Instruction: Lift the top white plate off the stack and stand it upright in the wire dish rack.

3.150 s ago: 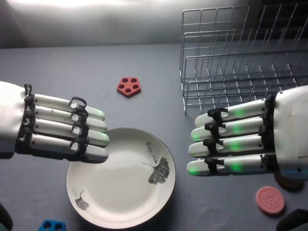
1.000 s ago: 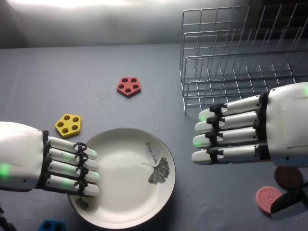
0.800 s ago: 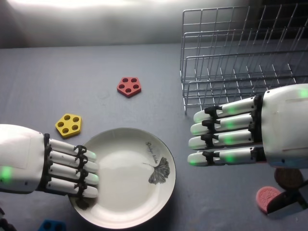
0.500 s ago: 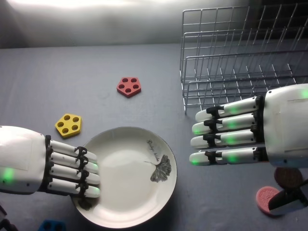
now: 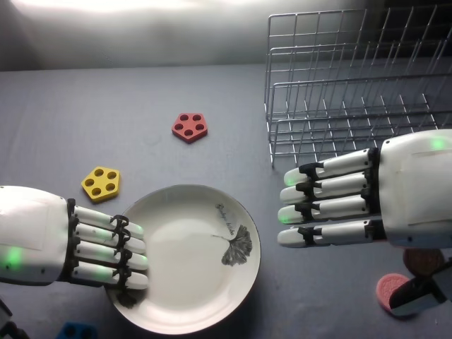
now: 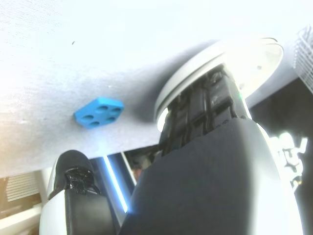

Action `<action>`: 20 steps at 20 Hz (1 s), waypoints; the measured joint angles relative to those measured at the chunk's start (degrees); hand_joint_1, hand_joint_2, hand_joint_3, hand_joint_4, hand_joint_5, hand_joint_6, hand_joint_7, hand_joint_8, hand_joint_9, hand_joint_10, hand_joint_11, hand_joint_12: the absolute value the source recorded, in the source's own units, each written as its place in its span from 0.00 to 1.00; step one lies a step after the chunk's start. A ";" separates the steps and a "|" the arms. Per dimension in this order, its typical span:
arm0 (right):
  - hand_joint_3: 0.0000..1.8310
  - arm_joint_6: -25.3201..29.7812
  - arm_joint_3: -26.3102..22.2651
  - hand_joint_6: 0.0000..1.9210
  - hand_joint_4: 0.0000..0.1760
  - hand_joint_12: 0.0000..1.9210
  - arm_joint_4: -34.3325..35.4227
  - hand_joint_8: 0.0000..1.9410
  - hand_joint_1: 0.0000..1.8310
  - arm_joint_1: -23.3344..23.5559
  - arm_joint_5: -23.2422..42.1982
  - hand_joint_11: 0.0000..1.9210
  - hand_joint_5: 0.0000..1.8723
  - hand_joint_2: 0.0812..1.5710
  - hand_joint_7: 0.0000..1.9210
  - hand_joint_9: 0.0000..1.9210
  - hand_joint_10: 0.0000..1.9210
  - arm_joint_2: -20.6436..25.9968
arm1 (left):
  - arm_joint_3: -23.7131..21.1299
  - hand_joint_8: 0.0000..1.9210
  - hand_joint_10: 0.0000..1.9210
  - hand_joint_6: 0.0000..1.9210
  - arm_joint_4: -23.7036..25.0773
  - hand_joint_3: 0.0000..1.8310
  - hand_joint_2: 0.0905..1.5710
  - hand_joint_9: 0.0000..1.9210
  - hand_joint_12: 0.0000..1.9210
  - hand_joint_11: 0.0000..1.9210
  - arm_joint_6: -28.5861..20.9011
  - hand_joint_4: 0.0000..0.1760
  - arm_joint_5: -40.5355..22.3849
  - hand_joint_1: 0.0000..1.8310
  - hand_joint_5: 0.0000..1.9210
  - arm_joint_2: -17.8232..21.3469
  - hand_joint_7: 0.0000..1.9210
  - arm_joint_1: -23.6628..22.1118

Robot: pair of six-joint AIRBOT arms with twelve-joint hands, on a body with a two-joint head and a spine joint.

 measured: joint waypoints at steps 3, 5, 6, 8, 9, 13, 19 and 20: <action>0.00 0.02 1.03 0.00 0.00 0.02 -0.11 0.00 0.14 -0.79 -1.01 0.06 0.02 0.66 0.02 0.03 0.00 -1.46 | 0.00 0.00 0.00 0.00 -1.53 0.00 0.60 0.01 0.01 0.01 -0.07 0.00 -0.07 0.15 0.03 -0.20 0.02 0.92; 0.00 0.00 1.38 0.00 0.00 0.02 1.53 0.00 0.17 -0.68 -1.31 0.07 0.03 0.66 0.04 0.05 0.00 -2.16 | 0.00 0.00 0.00 0.00 -2.95 0.00 0.60 0.02 0.01 0.02 0.00 0.00 -0.04 0.15 0.03 -0.59 0.03 1.31; 0.00 -0.04 1.64 0.00 0.00 0.02 1.90 0.00 0.17 -0.52 -1.33 0.05 0.02 0.66 0.03 0.04 0.00 -2.47 | -0.02 0.00 0.00 0.00 -3.21 0.00 0.60 0.01 0.01 0.01 -0.09 0.00 0.02 0.14 0.02 -0.83 0.02 1.42; 0.00 -0.04 1.75 0.00 0.00 0.02 2.45 0.00 0.21 0.20 -1.73 0.05 0.01 0.68 0.02 0.03 0.00 -2.97 | -0.81 0.00 0.01 0.01 -4.52 0.00 0.60 0.02 0.01 0.02 -0.02 0.00 0.70 0.13 0.04 -1.57 0.03 2.01; 0.01 0.00 1.75 0.00 0.00 0.01 2.71 0.00 0.25 0.52 -1.79 0.05 0.00 0.69 0.00 0.02 0.00 -3.15 | -1.38 0.00 0.00 0.00 -5.01 0.00 0.59 0.02 0.01 0.02 -0.04 0.00 1.18 0.15 0.04 -1.97 0.03 2.03; 0.01 -0.02 1.77 0.00 0.00 0.01 3.30 0.00 0.41 2.40 -1.88 0.04 0.00 0.73 0.00 0.00 0.00 -3.85 | -2.71 0.00 0.00 0.00 -7.17 0.00 0.59 0.01 0.01 0.01 0.55 0.00 2.27 0.15 0.03 -3.17 0.02 2.01; 0.00 0.02 2.23 0.00 0.00 0.01 3.30 0.00 0.66 2.93 -1.97 0.05 0.01 0.66 0.01 0.03 0.00 -4.79 | -3.89 0.00 0.00 0.01 -9.16 0.00 0.60 0.02 0.01 0.02 1.09 0.00 3.74 0.14 0.04 -4.85 0.03 1.84; 0.00 0.02 2.21 0.00 0.00 0.02 3.28 0.00 0.67 2.93 -1.99 0.06 0.02 0.66 0.02 0.04 0.00 -4.90 | -3.89 0.00 0.00 0.00 -9.16 0.00 0.60 0.01 0.01 0.02 1.09 0.00 3.74 0.13 0.04 -4.87 0.03 1.84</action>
